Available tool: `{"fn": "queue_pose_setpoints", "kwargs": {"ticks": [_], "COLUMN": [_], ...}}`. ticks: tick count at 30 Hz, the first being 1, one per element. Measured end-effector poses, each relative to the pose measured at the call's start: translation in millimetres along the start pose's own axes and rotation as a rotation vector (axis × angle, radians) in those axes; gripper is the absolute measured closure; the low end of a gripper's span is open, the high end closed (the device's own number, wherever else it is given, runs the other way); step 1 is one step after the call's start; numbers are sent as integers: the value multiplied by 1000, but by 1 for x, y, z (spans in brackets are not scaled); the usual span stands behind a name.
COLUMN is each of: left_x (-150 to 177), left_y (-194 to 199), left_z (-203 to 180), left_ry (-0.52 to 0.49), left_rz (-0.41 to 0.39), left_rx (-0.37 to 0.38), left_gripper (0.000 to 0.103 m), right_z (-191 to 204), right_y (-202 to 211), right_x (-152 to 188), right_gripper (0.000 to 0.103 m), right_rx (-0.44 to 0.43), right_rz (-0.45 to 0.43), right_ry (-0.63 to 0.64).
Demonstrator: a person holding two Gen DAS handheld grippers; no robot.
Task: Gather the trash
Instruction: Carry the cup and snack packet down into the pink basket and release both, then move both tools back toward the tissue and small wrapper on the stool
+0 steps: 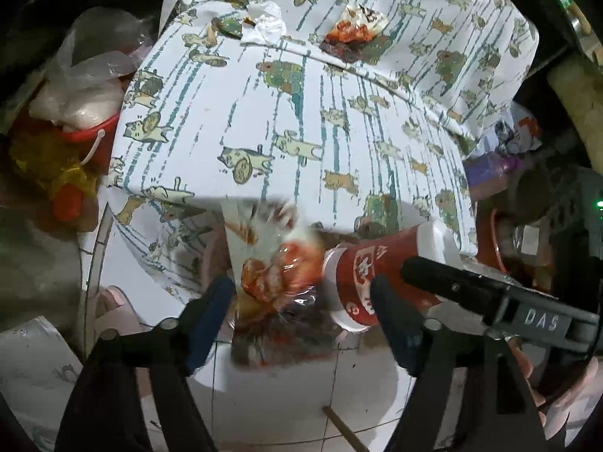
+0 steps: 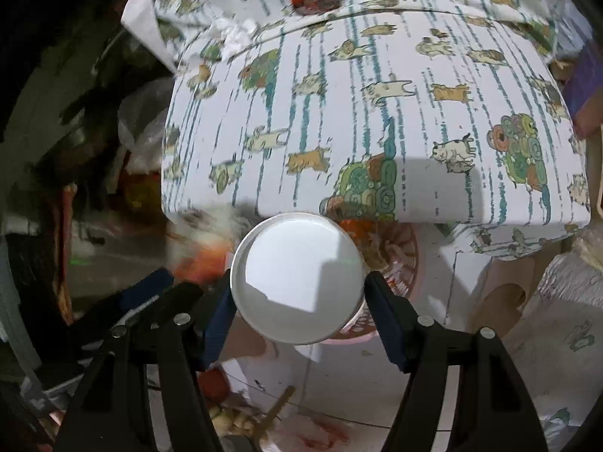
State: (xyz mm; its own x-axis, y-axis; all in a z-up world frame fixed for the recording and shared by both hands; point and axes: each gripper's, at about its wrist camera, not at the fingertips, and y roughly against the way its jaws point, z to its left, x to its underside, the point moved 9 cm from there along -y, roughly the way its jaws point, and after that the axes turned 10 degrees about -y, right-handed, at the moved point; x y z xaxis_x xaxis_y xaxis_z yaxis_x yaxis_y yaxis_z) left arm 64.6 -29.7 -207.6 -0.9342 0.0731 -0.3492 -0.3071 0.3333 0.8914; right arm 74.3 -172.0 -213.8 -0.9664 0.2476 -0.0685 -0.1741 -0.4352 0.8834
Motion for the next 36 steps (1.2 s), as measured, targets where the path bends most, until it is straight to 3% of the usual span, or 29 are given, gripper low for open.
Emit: {"fn": "queue_pose_setpoints", "kwargs": {"ticks": [6, 16, 24, 36], "left_x": [-11, -32, -38, -42], "left_y": [16, 75, 94, 121], "left_z": [10, 19, 19, 12], "left_ry": [-4, -68, -109, -119], "left_rz": [-65, -278, -343, -437], "left_rx": [-51, -201, -270, -297], "left_gripper": [19, 19, 18, 18], "right_z": [10, 20, 24, 36], "right_y": [10, 37, 59, 88], "right_x": [-8, -20, -29, -34], "right_gripper": [30, 30, 27, 22], "right_rx": [-88, -22, 6, 69], "right_rz": [-6, -181, -296, -480], "right_ry": [-28, 74, 102, 188]}}
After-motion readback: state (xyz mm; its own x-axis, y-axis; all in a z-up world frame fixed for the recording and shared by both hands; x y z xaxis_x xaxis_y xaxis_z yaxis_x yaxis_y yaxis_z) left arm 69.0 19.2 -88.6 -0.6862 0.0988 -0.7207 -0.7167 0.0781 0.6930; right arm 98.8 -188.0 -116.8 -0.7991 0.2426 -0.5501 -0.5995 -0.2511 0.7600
